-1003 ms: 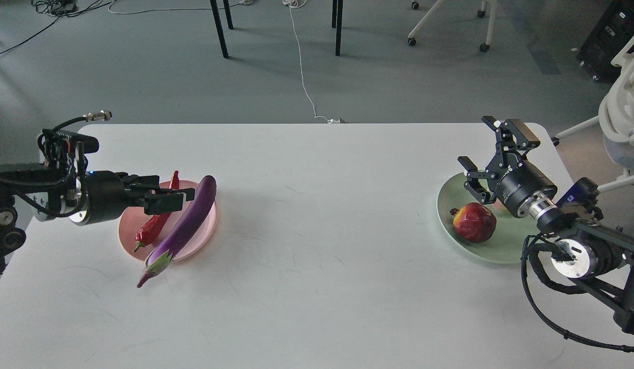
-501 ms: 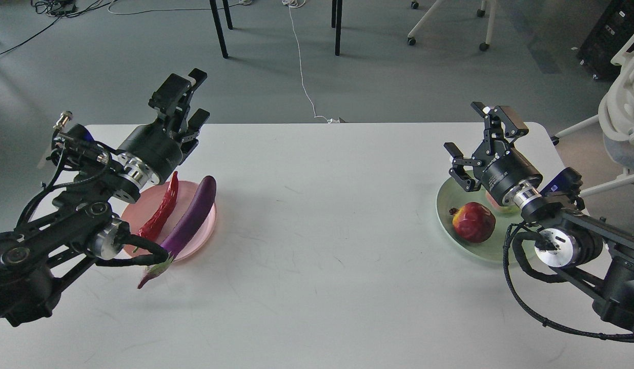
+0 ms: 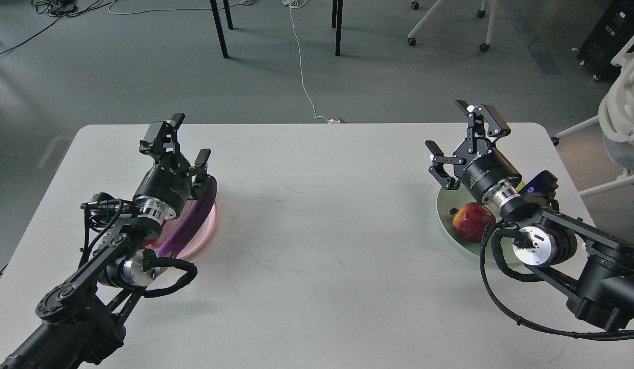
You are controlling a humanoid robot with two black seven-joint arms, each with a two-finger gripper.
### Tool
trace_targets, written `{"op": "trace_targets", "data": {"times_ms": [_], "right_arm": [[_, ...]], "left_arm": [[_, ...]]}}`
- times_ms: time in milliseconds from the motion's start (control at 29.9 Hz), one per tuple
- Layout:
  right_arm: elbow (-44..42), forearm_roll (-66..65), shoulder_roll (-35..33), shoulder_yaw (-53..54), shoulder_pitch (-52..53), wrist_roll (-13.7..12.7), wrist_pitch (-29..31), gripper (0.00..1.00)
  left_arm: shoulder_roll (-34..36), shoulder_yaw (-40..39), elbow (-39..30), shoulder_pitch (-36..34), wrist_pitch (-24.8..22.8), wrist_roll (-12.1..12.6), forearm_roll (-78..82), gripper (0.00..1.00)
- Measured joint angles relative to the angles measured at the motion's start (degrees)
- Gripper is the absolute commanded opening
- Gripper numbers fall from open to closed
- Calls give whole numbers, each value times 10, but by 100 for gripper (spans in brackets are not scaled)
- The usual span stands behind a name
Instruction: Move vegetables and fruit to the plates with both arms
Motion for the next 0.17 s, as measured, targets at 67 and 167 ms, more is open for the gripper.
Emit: {"op": "trace_targets", "data": {"times_ms": [67,167], "right_arm": [[0,10,0,3,0,0,-1,99],[1,13,0,7,0,0,-1,99]], "left_arm": [[0,-1,0,0,-3,0,3,98],[0,-1,-1,0,-4,0,4,98]]}}
